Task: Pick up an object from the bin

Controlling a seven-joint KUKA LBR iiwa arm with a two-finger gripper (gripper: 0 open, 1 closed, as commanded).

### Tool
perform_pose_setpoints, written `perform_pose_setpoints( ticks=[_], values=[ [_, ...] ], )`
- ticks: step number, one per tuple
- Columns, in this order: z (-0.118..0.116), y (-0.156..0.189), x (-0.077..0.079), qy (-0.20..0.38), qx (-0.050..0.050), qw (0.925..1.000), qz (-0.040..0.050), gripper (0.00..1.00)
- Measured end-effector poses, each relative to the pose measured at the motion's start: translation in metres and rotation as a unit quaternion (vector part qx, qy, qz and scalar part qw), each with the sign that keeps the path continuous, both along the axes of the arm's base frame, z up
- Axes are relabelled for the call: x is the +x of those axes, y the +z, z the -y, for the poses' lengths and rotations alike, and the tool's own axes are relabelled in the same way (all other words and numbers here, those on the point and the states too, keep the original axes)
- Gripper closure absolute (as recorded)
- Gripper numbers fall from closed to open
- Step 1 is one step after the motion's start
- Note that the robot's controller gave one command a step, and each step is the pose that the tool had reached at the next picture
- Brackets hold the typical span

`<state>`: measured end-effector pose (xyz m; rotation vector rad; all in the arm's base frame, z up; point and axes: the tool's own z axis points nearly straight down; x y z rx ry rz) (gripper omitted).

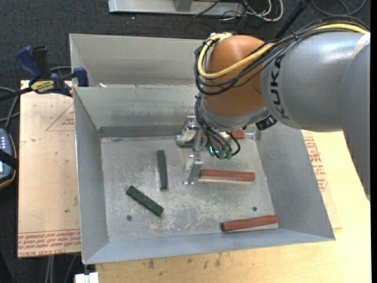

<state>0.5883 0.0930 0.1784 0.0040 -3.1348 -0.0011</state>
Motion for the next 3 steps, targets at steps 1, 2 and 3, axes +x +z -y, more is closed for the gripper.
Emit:
perform_pose_setpoints(
  ticks=[1,2,3],
  values=[
    [0.0,0.005,0.002,-0.001,0.0,1.0,0.0039,0.0],
    [0.022,-0.042,-0.023,0.03,0.001,0.9995,0.0063,0.0],
    [0.059,-0.083,-0.035,-0.013,0.0,0.9999,0.0032,0.0]
  ],
)
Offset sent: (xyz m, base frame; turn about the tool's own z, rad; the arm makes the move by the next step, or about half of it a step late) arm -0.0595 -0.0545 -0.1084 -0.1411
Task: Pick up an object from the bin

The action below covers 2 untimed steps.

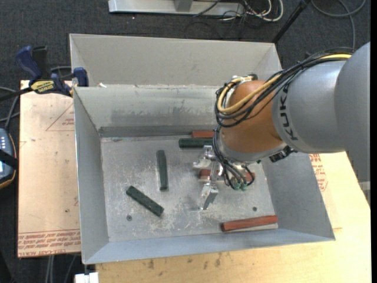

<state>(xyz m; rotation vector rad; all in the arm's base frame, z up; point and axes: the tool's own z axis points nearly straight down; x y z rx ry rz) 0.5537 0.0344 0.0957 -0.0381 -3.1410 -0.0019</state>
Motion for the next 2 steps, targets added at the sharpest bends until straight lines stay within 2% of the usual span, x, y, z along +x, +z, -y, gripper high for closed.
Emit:
perform_pose_setpoints(
  ticks=[1,2],
  values=[
    [0.014,0.011,0.044,0.028,-0.001,0.9996,0.0008,0.0],
    [0.036,-0.015,0.018,0.048,0.001,0.9988,0.007,1.0]
  ],
)
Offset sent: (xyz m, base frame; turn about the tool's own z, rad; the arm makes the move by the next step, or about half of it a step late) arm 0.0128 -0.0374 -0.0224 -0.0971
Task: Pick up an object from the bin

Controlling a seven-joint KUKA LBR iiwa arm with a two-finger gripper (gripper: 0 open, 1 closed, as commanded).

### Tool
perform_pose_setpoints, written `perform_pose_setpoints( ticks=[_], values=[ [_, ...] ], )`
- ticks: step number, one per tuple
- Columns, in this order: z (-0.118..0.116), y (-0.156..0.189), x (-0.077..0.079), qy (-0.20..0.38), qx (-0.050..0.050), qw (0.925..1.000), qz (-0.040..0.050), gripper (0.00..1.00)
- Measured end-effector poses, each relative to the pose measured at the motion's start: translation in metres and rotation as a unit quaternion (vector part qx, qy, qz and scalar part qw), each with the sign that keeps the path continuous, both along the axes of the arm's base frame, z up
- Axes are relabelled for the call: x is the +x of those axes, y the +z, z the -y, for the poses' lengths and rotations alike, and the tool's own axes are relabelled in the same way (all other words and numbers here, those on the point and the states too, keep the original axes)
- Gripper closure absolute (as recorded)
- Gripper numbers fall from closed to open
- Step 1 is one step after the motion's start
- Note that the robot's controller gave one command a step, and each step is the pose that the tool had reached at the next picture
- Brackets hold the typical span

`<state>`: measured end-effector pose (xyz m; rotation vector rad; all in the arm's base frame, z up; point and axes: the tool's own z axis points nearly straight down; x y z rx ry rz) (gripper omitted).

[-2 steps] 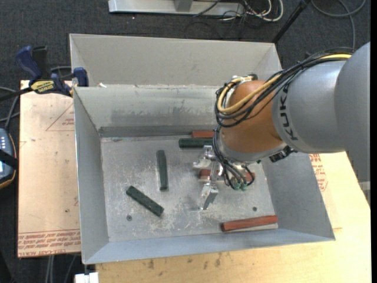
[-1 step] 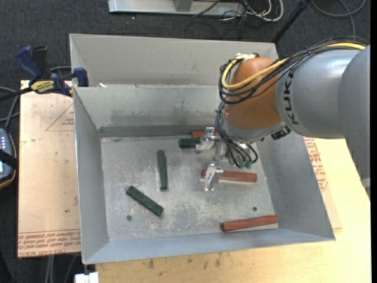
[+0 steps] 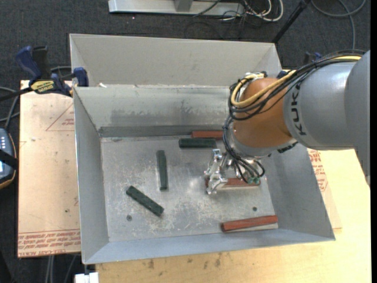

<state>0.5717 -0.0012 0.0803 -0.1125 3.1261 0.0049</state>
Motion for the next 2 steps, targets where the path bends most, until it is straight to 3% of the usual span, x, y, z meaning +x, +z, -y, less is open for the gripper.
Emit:
perform_pose_setpoints(
  ticks=[1,2],
  values=[
    [0.0,0.0,0.0,0.0,0.0,1.0,0.0,1.0],
    [0.001,0.156,0.003,0.023,-0.001,0.9997,-0.0048,1.0]
  ],
)
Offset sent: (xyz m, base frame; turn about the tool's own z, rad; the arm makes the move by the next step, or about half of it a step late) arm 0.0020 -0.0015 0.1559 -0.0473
